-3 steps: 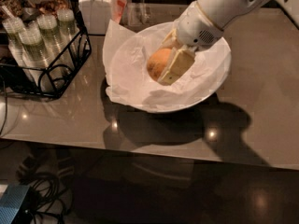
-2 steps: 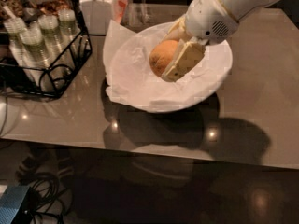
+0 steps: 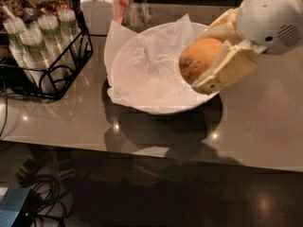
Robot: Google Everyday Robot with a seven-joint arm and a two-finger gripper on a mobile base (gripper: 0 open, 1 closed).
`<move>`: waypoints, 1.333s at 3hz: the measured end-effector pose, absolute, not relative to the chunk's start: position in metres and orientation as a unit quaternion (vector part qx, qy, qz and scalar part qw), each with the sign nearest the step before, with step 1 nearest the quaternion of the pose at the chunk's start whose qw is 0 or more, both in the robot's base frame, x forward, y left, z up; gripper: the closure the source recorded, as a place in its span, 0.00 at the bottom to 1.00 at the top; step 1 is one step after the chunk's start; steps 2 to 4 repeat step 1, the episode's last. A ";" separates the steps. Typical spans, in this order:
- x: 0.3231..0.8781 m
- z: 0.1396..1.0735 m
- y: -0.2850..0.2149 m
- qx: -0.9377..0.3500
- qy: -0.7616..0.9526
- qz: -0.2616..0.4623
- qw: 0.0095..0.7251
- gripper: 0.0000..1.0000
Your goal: Pick orange from white bowl
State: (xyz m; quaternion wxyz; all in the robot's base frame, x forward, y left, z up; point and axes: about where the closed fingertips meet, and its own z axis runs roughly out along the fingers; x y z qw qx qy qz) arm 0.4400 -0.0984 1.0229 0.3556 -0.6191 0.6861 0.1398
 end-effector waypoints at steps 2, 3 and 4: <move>0.436 1.025 -0.104 -0.614 0.691 0.136 0.357 1.00; 0.436 1.025 -0.104 -0.614 0.691 0.136 0.357 1.00; 0.436 1.025 -0.104 -0.614 0.691 0.136 0.357 1.00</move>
Offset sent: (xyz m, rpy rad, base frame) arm 0.0000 0.0000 0.0000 0.0000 0.0000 0.0000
